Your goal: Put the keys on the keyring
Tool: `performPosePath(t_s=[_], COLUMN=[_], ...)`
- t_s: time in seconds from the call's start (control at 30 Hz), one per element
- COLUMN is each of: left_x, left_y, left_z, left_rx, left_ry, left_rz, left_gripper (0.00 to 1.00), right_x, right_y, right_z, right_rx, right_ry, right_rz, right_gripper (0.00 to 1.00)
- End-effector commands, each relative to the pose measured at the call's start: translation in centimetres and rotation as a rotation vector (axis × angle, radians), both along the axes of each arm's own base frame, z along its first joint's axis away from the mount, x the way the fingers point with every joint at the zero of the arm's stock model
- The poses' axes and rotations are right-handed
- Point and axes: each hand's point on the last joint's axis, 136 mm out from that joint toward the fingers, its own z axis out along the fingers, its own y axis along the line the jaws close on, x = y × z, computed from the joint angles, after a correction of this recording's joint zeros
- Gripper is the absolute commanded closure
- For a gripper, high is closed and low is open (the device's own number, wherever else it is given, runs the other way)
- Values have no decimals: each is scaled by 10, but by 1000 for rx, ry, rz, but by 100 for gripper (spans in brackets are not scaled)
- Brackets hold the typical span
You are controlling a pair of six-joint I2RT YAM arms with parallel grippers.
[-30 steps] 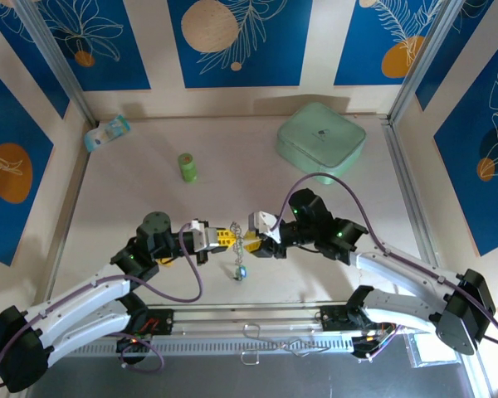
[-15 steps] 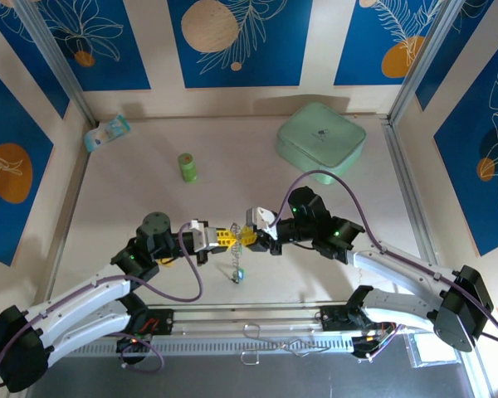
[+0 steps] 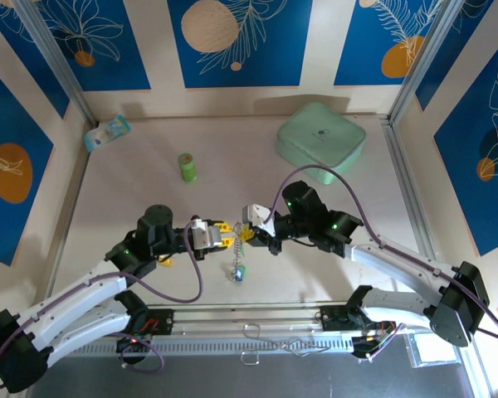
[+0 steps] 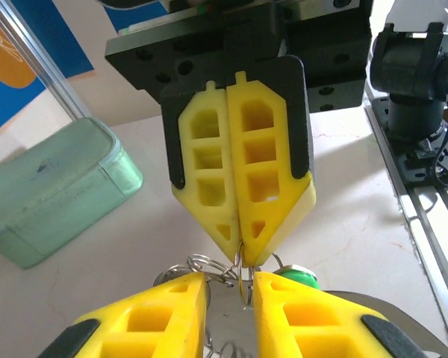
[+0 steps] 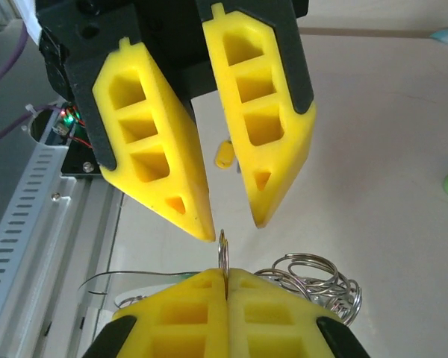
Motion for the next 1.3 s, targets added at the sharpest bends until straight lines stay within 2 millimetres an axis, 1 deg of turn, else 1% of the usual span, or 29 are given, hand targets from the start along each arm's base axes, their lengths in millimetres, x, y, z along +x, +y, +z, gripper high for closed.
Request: performPosePath(t_s=[0.0,0.07,0.13,0.23,0.33,0.4,0.47,0.5,0.53,0.6,0.67,0.73,0.93,1.1,1.17,1.27], left_x=[-5,-5,-5,-4,-6,-6,-5,-4,-4,-3,-3,-5,-8,-11,-11,-10], left_y=[0,-2,-4,-7,-10,-10,-11,-12,-13,-15,-17,-19,-21,-23,-23,-23], left_z=[-7,-7,-5,-2,2,3,4,4,5,7,10,11,3,2,2,3], left_rx=[95,99,99,94,75,58,29,6,-26,-93,-173,-204,-194,-195,-196,-196], left_ry=[-12,-10,-11,-13,-12,-5,-9,-8,-8,-18,-27,-32,-19,-1,-1,-8], left_rz=[-46,-63,-74,-84,-101,-97,-90,-83,-80,-80,-78,-96,-126,-146,-147,-141], left_gripper=[77,77,79,88,99,100,100,100,100,100,100,100,100,100,100,100], right_x=[-6,-7,-8,-12,-13,-14,-13,-12,-13,-13,-12,-12,-11,-4,-1,0], right_y=[-4,-3,-1,5,9,10,7,4,0,-8,-15,-20,-24,-22,-24,-26], right_z=[5,7,7,8,8,11,18,24,28,31,29,23,7,1,0,0], right_rx=[-79,-103,-130,-159,-186,-172,-112,-63,-13,71,112,121,99,83,77,77], right_ry=[-43,-54,-63,-81,-101,-97,-82,-72,-51,-17,5,19,33,43,46,68], right_rz=[29,34,46,73,89,95,79,75,76,74,57,35,5,-15,-32,-37], right_gripper=[100,100,100,100,100,100,86,78,73,68,67,67,66,66,67,73])
